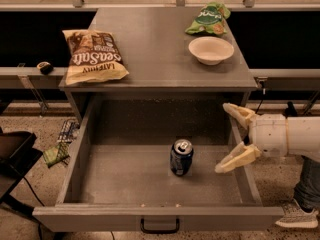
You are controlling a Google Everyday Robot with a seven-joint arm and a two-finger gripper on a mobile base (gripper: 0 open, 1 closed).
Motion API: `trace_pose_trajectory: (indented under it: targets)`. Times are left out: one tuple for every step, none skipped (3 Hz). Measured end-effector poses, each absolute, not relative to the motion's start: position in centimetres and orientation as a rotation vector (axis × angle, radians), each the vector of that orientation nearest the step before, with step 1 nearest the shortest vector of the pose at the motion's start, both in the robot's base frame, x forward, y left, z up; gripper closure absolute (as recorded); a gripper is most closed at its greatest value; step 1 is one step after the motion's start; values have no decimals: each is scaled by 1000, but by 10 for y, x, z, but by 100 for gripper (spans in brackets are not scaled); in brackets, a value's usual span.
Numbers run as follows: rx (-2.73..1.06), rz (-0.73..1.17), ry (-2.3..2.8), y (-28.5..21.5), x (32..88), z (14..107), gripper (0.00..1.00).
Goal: Pick pepsi can from top drawer and place on counter
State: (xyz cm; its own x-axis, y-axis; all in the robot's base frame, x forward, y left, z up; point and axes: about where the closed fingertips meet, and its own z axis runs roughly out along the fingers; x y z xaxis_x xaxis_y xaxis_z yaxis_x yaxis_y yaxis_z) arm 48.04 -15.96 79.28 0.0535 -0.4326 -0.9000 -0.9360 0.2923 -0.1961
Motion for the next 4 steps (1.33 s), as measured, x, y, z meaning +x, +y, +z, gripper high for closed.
trace_pose_trajectory:
  targets:
    - [-1329, 668, 1585, -142, 493, 764, 0]
    - [-1335, 726, 1586, -120, 501, 745, 0]
    - [-1347, 787, 1534, -85, 504, 738, 0]
    - [-1328, 846, 1490, -59, 506, 724, 0]
